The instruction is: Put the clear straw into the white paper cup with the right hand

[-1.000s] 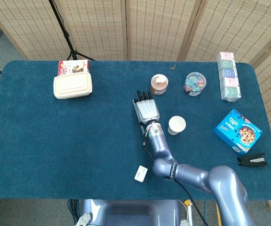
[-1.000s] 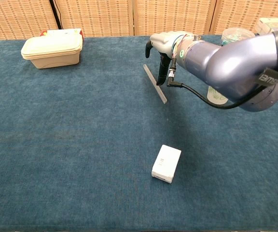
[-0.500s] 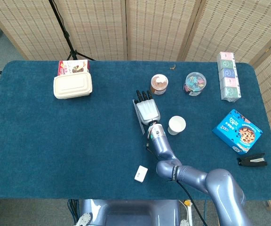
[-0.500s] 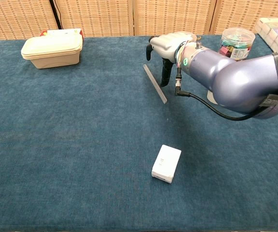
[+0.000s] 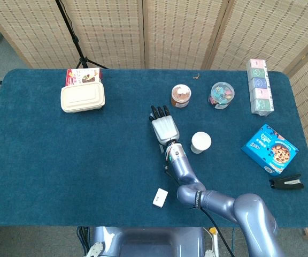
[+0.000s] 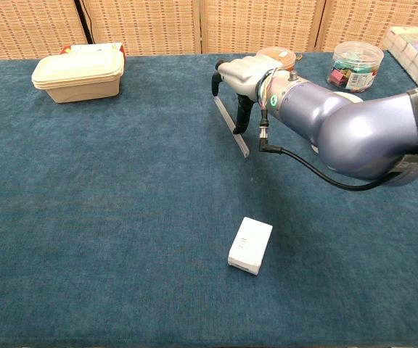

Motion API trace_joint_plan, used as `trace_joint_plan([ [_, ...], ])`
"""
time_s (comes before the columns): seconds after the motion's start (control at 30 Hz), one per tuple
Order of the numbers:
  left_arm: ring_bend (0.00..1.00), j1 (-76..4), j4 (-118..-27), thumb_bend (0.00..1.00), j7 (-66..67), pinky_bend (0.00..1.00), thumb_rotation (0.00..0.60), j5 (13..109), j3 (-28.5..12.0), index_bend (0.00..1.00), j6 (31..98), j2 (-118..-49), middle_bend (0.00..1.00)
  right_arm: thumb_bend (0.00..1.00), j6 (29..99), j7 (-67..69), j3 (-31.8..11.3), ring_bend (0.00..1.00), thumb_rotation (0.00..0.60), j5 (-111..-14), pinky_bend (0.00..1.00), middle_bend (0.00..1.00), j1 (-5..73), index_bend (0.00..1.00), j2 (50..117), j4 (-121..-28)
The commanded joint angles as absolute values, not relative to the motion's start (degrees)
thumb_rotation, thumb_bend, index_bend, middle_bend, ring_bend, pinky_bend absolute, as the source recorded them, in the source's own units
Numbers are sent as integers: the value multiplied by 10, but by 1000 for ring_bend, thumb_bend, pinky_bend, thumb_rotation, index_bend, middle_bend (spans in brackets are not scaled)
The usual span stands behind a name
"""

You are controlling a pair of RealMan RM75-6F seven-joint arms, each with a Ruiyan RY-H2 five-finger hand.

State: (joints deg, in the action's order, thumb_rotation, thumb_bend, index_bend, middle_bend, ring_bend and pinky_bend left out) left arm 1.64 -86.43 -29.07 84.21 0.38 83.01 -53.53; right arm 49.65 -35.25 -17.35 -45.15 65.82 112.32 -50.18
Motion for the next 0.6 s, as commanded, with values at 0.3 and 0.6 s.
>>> trace_joint_plan([
  [0.3,0,16,-863,0,-292,0,600,843,4,0,830,-535,0,0,517,-322,-187,0,600,-494,0,0,655,234,1123,-521],
  [0.6,0,16,-864,0,-290,0,600,844,4,0,830,-536,0,0,515,-334,-178,0,600,-507,0,0,646,218,1125,-541],
])
